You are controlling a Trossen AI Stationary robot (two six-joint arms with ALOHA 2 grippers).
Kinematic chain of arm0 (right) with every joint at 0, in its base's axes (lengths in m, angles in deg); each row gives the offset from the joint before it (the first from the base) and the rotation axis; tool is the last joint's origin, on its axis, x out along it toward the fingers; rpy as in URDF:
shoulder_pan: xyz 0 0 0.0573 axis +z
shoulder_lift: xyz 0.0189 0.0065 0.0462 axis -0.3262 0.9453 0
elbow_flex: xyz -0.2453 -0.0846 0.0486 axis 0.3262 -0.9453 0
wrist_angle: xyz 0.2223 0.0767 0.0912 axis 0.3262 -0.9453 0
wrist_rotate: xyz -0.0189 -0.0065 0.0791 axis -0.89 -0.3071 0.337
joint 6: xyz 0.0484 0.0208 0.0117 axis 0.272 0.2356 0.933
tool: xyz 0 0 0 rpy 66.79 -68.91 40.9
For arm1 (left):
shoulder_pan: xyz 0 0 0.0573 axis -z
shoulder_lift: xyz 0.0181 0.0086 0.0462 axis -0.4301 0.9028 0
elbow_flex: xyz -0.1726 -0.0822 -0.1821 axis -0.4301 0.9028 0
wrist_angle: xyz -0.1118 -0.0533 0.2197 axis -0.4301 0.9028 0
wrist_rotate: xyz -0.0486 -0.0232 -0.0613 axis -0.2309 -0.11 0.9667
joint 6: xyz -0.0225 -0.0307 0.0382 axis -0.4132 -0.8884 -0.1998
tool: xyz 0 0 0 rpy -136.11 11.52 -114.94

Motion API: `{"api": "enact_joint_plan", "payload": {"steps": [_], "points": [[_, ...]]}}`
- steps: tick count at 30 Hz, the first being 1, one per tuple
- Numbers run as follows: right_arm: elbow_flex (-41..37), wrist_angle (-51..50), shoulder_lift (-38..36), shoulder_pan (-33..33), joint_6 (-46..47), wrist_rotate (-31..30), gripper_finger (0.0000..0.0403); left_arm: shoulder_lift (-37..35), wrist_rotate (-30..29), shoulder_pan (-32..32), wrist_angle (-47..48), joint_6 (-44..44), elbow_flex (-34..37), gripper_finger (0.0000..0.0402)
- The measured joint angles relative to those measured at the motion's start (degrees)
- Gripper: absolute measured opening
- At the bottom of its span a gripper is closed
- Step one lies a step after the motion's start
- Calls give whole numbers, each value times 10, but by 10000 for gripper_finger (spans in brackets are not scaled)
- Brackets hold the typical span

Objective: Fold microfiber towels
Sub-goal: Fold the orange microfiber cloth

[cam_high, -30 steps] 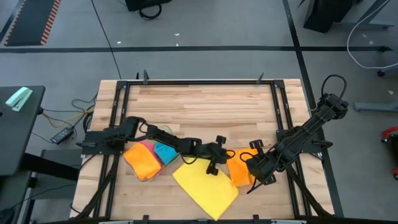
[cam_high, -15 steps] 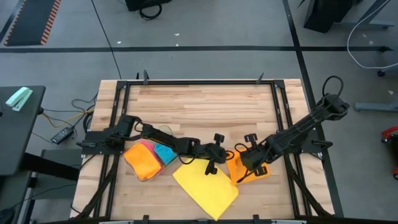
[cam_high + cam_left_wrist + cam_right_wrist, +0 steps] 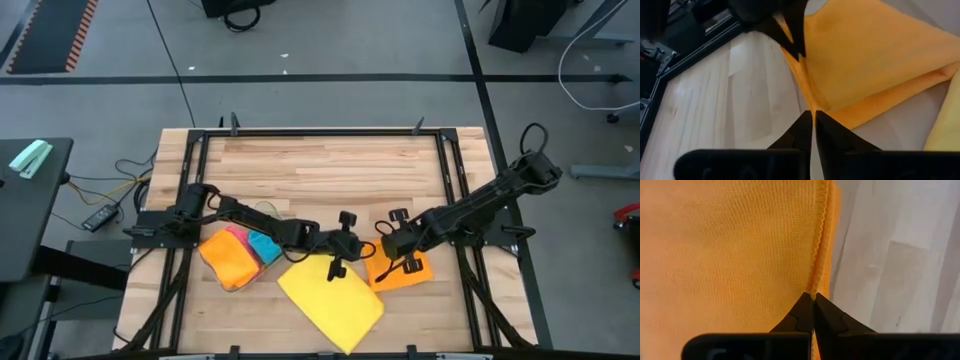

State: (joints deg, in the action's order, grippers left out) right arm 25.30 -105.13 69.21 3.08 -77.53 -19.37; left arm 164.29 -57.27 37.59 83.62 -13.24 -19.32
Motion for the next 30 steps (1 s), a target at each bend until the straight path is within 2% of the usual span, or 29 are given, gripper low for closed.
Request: {"api": "enact_joint_plan", "payload": {"steps": [8, 14, 23, 26, 30], "points": [[-29, 17, 0, -31, -14, 8, 13, 0, 1, 0, 10, -1, 0, 11], [-40, 73, 0, -32, -63, 17, 18, 0, 55, 0, 6, -14, 0, 22], [-53, 55, 0, -53, -29, 17, 41, 0, 65, 0, -4, -28, 0, 31], [-53, 58, 0, -60, -31, 17, 58, 0, 91, 0, -8, -30, 0, 25], [-52, 66, 0, -66, -31, 17, 107, 0, 104, 1, -13, -44, 0, 19]]}}
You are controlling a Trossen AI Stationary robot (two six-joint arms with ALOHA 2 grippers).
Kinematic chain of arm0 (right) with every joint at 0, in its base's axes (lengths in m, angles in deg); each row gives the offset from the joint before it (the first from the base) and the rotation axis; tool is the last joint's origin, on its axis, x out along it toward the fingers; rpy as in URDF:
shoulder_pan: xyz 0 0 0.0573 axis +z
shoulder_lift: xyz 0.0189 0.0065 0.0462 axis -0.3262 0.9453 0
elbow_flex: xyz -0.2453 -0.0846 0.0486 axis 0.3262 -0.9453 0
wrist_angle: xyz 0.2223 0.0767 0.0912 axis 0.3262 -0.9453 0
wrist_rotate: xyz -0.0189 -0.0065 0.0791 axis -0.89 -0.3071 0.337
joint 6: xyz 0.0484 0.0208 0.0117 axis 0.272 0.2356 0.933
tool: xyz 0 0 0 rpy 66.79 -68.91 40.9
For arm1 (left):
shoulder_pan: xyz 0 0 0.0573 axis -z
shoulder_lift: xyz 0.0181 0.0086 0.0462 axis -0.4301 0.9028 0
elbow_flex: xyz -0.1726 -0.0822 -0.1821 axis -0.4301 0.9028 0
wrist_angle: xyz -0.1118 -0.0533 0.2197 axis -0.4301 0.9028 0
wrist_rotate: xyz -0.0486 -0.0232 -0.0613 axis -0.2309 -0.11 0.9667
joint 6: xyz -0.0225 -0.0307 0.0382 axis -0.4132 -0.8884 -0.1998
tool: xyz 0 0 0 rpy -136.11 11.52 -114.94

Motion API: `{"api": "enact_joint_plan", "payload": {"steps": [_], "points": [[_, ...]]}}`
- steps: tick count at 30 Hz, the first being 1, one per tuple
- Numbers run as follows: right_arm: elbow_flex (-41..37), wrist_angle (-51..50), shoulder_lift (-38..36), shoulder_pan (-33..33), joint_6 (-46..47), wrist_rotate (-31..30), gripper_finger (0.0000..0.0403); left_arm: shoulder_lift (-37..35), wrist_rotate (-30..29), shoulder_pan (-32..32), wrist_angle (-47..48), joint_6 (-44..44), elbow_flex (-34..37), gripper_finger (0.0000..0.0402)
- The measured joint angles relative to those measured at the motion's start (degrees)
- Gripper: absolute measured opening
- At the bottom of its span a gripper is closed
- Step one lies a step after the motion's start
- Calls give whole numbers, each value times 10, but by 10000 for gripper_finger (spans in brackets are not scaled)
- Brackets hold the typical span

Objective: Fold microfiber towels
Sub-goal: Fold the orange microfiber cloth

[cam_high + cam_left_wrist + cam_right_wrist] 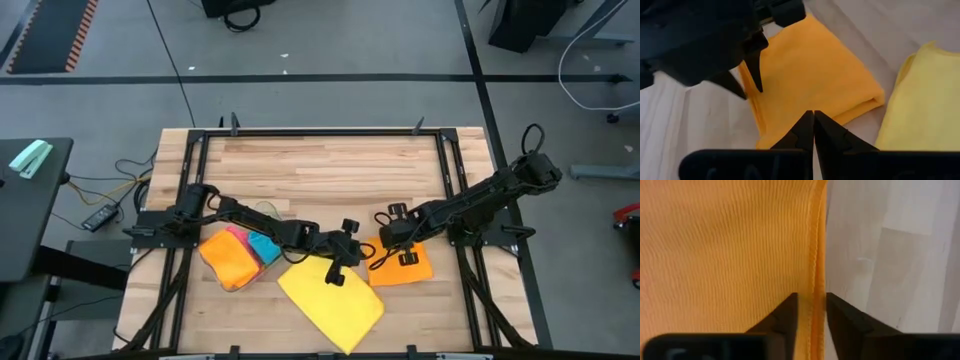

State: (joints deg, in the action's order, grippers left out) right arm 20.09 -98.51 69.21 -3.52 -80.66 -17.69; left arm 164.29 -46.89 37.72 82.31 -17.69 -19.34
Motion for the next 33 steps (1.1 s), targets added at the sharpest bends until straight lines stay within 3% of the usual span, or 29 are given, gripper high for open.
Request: {"api": "enact_joint_plan", "payload": {"steps": [7, 13, 16, 19, 24, 29, 33], "points": [[61, -72, -10, 0, 2, -1, 194, 0, 0, 0, -3, -2, 0, 31], [84, -88, -43, 33, 33, -1, 204, 0, 0, 0, -1, -2, 0, 35], [71, -63, -51, 65, 94, 10, 199, 0, 0, 0, 0, -2, 0, 30], [37, 30, -51, 107, 172, 11, 194, 0, 0, 0, 0, -2, 0, 24], [-27, 133, -35, 129, 372, -50, 187, 0, 0, -2, 1, -2, 0, 17], [-53, 117, -30, 162, 504, -51, 186, 0, 0, -1, 8, -2, 0, 20], [-50, 107, -30, 189, 527, -82, 186, 0, 0, -1, 8, -2, 0, 27]]}}
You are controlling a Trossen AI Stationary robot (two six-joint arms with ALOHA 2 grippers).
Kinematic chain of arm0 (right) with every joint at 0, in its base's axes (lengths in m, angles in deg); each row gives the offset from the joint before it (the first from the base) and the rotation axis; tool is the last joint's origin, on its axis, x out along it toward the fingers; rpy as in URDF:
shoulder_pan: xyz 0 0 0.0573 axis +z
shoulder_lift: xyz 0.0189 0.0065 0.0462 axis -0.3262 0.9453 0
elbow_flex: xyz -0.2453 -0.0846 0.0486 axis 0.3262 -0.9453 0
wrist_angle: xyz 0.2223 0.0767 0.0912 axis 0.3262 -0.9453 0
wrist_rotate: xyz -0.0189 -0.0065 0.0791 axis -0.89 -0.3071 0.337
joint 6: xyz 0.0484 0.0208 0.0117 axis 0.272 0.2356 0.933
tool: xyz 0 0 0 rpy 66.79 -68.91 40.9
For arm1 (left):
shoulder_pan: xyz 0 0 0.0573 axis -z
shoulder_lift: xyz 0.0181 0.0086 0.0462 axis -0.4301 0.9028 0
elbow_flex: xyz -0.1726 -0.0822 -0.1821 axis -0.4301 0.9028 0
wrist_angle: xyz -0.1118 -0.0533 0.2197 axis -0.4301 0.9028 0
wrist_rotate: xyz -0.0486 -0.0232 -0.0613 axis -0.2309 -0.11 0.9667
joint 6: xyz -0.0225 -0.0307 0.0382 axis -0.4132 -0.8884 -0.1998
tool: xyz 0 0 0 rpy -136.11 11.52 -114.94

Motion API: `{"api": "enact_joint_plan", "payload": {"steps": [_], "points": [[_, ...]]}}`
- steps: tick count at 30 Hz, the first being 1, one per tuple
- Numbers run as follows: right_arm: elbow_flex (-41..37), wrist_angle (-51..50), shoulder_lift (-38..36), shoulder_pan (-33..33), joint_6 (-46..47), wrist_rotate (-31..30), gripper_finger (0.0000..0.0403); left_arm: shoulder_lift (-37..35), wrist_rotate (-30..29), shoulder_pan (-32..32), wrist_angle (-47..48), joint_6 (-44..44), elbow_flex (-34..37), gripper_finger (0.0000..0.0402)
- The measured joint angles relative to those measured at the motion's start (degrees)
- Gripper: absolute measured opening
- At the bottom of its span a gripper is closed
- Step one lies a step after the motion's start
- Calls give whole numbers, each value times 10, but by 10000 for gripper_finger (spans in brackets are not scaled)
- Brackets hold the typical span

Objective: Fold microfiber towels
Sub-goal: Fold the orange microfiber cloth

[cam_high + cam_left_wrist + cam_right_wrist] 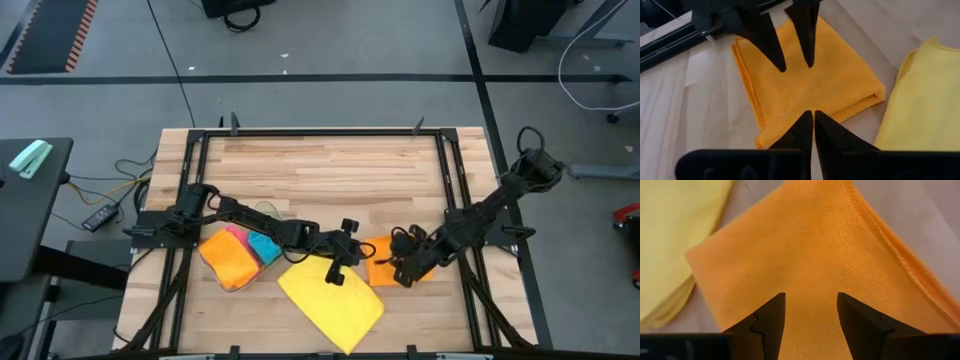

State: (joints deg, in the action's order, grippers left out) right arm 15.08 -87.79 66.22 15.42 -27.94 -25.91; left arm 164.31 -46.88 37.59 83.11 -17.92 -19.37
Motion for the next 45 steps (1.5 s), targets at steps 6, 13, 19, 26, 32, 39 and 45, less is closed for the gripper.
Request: {"api": "enact_joint_plan", "payload": {"steps": [6, 13, 19, 26, 32, 39, 45], "points": [[0, -82, 3, 15, 49, -23, 186, 0, 0, 0, -12, -15, 0, 27], [-17, -100, 18, -14, 47, -15, 186, 0, 0, 0, -18, -25, 0, 17], [-36, -70, 27, -68, 15, -2, 186, 0, 0, 0, -17, -25, 0, 23], [-14, -61, 30, -147, -245, 8, 186, 0, 0, 0, -9, -25, 0, 29], [-14, -6, 30, -212, -558, 45, 186, 0, 0, 0, 17, -24, 0, 18], [-14, 32, 30, -255, -887, 46, 186, 0, 0, 0, 30, -24, 0, 24], [15, -3, 21, -249, -933, -25, 183, 0, 0, 0, 30, -23, 0, 31]]}}
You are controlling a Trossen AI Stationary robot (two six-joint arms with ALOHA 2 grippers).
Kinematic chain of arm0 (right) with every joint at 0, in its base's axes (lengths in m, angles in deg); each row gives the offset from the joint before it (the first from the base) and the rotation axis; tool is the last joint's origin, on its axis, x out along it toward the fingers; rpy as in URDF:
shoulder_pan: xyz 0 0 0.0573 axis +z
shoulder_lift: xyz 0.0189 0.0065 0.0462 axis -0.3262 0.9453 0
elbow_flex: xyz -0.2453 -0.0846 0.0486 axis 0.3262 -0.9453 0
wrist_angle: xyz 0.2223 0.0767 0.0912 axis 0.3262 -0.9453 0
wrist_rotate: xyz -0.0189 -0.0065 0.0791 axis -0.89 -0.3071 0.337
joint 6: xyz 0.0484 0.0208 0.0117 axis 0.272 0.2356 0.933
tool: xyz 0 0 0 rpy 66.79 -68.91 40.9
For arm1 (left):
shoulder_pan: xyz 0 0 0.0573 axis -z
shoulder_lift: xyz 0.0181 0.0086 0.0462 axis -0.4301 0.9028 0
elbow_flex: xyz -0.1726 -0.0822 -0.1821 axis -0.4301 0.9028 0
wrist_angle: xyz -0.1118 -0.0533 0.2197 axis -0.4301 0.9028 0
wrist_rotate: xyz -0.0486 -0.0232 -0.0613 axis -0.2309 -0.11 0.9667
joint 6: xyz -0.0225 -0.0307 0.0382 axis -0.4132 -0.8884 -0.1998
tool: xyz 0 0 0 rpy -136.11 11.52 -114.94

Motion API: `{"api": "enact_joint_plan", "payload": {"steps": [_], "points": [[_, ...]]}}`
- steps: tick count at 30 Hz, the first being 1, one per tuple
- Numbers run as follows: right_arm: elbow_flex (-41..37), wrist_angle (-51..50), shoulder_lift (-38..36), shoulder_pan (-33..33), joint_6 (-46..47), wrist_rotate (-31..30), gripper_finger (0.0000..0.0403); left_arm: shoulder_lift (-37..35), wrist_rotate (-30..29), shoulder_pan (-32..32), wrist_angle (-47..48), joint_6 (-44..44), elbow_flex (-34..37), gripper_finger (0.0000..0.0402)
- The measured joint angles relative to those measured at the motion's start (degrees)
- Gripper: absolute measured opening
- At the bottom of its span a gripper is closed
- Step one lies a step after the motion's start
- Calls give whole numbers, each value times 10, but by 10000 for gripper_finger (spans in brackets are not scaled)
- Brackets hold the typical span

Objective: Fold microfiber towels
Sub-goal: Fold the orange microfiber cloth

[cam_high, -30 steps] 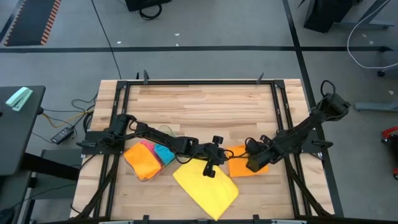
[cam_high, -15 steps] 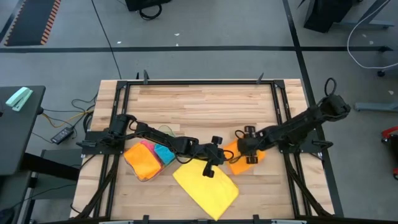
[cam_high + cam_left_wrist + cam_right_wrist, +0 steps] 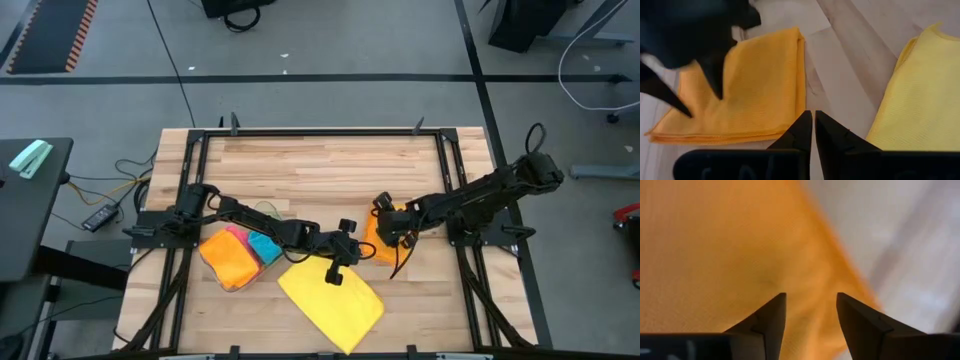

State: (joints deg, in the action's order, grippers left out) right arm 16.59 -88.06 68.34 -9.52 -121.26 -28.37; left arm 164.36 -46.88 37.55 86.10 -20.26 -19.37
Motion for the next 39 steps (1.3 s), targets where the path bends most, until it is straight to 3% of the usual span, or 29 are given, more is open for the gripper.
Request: {"api": "enact_joint_plan", "payload": {"steps": [3, 7, 10, 13, 16, 20, 26, 32, 35, 39], "points": [[35, -26, -9, 22, 74, -7, 174, 0, 0, 0, 1, 0, 0, 28], [54, -7, -11, 45, 264, 12, 164, 0, 0, 0, 6, 0, 0, 20], [24, 61, -11, 61, 383, 45, 161, 0, 0, 0, 14, 0, 0, 16], [-37, 205, -11, 93, 435, 52, 161, 0, 0, 0, 17, 0, 0, 14], [-97, 315, -11, 131, 457, 9, 161, 0, 0, 0, 21, 0, 0, 16], [-139, 368, -11, 168, 491, -59, 161, 0, 0, 0, 26, 0, 0, 23], [-193, 365, -11, 176, 580, -54, 161, 0, 0, 0, 25, 0, 0, 19], [-149, 347, -11, 177, 544, -40, 161, 0, 0, 0, 25, -1, 0, 13], [-104, 283, -13, 177, 533, -40, 161, 0, 0, 0, 27, -1, 0, 20], [-50, 126, -16, 177, 579, -33, 161, 0, 0, 0, 38, -1, 0, 28]]}}
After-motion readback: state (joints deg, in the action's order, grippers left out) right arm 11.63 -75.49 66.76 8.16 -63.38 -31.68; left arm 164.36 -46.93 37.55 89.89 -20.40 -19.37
